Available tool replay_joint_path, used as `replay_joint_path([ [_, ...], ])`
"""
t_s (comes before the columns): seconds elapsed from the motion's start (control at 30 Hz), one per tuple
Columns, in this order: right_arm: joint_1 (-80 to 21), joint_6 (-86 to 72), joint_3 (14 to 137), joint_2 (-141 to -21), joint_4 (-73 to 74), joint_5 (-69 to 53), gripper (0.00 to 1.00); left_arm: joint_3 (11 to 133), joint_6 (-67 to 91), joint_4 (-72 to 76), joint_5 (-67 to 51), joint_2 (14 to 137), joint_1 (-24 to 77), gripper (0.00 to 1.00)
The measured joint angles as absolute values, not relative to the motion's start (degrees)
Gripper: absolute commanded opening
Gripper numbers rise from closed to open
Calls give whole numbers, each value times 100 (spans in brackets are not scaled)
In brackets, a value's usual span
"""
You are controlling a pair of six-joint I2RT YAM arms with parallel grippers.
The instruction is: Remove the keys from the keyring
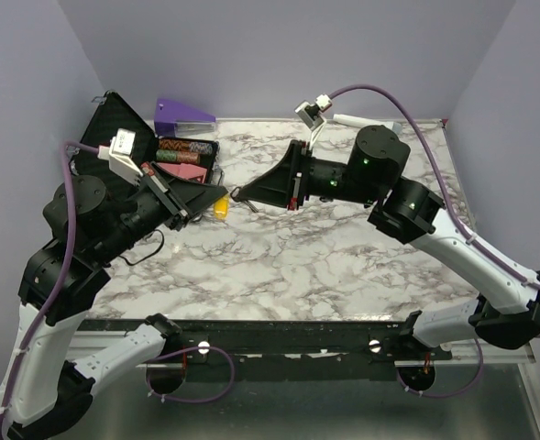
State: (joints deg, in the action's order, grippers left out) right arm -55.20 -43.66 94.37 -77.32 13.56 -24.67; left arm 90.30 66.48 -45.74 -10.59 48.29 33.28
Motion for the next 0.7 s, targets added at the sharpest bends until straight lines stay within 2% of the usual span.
replay_joint_path([
  [0.4, -5518, -4394, 9478, -7992, 1295, -2388, 1, 9035, 6851, -4770, -377, 4906, 3334, 0],
  [0.7, -5518, -4241, 10079, -8381, 1520, -2427, 1, 9273, 6796, -4871, -14, 5006, 3336, 0],
])
